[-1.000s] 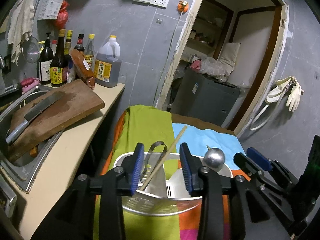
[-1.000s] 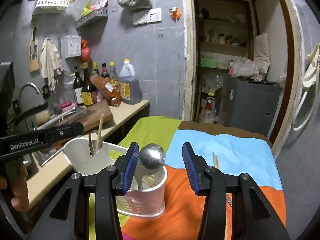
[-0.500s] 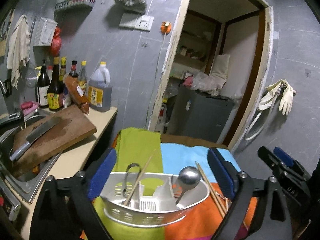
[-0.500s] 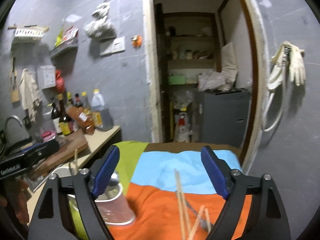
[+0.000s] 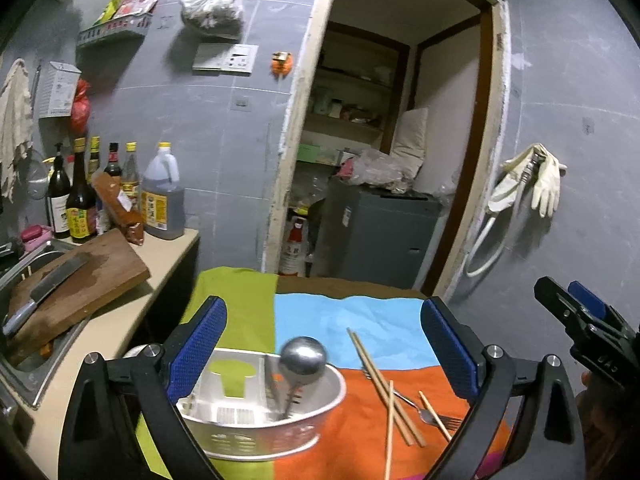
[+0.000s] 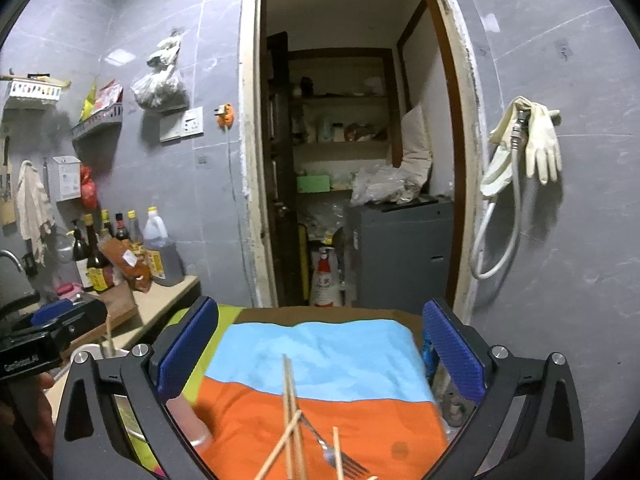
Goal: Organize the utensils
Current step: 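Move both tools back over the remaining chopsticks and fork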
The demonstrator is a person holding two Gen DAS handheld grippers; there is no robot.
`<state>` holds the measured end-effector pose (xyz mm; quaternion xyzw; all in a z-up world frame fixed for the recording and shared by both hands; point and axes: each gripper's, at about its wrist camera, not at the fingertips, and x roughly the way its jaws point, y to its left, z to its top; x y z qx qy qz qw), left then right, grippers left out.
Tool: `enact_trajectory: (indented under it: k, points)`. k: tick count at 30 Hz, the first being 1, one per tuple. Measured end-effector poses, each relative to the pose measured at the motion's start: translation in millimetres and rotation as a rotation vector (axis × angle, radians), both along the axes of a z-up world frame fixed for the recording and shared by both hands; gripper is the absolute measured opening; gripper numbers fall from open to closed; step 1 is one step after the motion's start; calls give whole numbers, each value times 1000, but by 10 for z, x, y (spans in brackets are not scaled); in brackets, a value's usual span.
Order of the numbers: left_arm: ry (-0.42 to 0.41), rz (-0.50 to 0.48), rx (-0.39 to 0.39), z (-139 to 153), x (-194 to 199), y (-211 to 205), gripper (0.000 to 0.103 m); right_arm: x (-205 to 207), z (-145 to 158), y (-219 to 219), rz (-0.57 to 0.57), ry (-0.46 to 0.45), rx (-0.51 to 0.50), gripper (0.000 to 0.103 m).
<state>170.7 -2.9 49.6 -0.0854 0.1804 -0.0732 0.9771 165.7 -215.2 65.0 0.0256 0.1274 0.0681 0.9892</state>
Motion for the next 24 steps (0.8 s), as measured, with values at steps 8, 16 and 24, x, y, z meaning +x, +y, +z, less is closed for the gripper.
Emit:
enact_trajectory:
  k: [8,16,24]
  points:
    - [35,-49,53,-174,-11,-390,95,7,-177,-279,-26,55,-26,103]
    - [106,-73,123,-478,7,-701,95,37,-518,-493,-33,163,-62,103]
    - [215,-81,161,-837,133,-895,95,94,-961,-681,-24,331,-68,101]
